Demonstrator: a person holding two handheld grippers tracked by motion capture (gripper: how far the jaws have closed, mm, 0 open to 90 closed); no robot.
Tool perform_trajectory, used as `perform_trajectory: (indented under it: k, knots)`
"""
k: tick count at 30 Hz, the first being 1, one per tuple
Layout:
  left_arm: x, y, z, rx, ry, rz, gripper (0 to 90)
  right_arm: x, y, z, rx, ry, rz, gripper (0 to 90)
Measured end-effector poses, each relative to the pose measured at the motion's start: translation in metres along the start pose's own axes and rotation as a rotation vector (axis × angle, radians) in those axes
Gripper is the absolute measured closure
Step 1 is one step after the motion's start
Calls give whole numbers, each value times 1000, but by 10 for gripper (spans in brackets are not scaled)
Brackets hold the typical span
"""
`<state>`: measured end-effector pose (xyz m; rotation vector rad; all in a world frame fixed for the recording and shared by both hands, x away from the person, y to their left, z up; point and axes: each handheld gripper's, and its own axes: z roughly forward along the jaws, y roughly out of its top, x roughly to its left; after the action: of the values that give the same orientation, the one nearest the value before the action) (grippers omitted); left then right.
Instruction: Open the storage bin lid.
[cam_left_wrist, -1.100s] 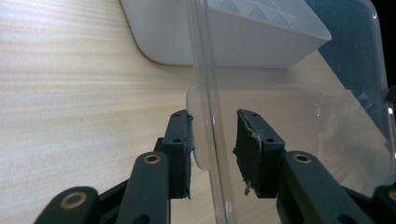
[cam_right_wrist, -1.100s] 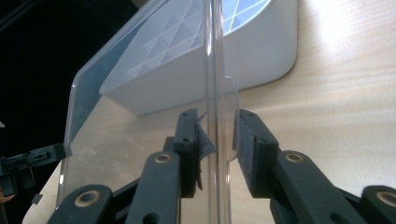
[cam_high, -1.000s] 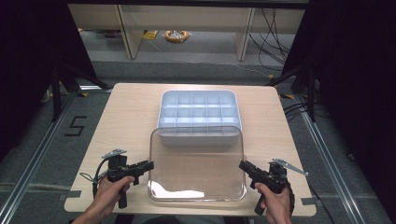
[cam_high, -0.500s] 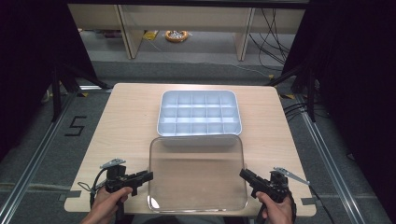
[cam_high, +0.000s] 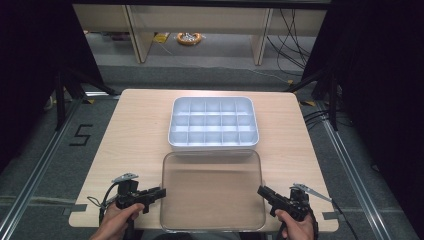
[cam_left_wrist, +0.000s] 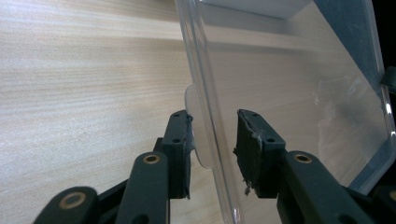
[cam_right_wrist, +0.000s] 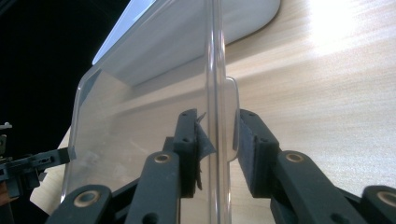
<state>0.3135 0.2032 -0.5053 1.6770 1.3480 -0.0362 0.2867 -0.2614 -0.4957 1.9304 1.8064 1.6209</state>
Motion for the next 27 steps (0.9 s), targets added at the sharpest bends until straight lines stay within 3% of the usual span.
perform_trajectory:
  k: [1,2,4,6,7,8,9,10,11,12,13,14,15,18,19,20,21,22,23,24,25,26,27]
  knots:
    - [0,0,0,3,1,-2,647,-1,0,1,-1,-9,-10,709]
    - [1,0,1,4,0,-6,645,2,-1,0,11,6,32,709]
    - [1,1,2,9,1,-5,645,0,-2,1,18,1,35,709]
    - [2,1,4,11,1,-15,645,-4,-2,3,18,-16,-4,708]
    - [2,1,4,16,9,-14,644,-4,-2,5,20,0,20,708]
    - [2,1,6,4,10,-19,644,-4,-2,5,22,-17,28,708]
    - [3,2,5,24,-2,-21,643,-7,-2,6,28,-34,3,707]
    - [3,2,6,22,7,-24,642,-7,-1,6,32,-28,13,707]
    - [4,2,6,31,-3,-26,642,-5,-2,6,31,-11,54,706]
    - [4,2,7,23,7,-30,643,-5,-2,7,37,-31,60,705]
    - [5,2,8,28,0,-33,643,-10,-2,10,28,-37,8,704]
    - [6,2,8,38,-1,-30,642,-9,-1,9,37,-50,11,702]
    - [6,3,9,40,0,-30,642,-9,-1,10,40,-21,29,701]
    - [7,4,10,46,2,-29,640,-9,0,12,37,-30,14,698]
    - [8,4,10,48,5,-30,637,-8,-1,13,49,-29,37,696]
    - [8,4,11,47,6,-31,636,-8,0,14,50,-51,32,695]
    - [8,5,12,43,7,-27,634,-9,0,15,44,-18,14,693]
    - [8,5,12,47,8,-24,634,-7,0,15,58,-55,39,690]
    - [8,6,13,40,13,-26,633,-12,1,17,50,-46,-14,688]
    - [9,6,13,49,11,-22,632,-13,1,19,44,-41,-26,685]
    - [9,6,13,52,15,-19,629,-13,1,19,58,-42,-23,684]
    - [9,7,14,55,13,-15,625,-10,1,19,66,-53,16,681]
    - [9,6,14,56,15,-15,622,-10,1,19,74,-59,-12,677]
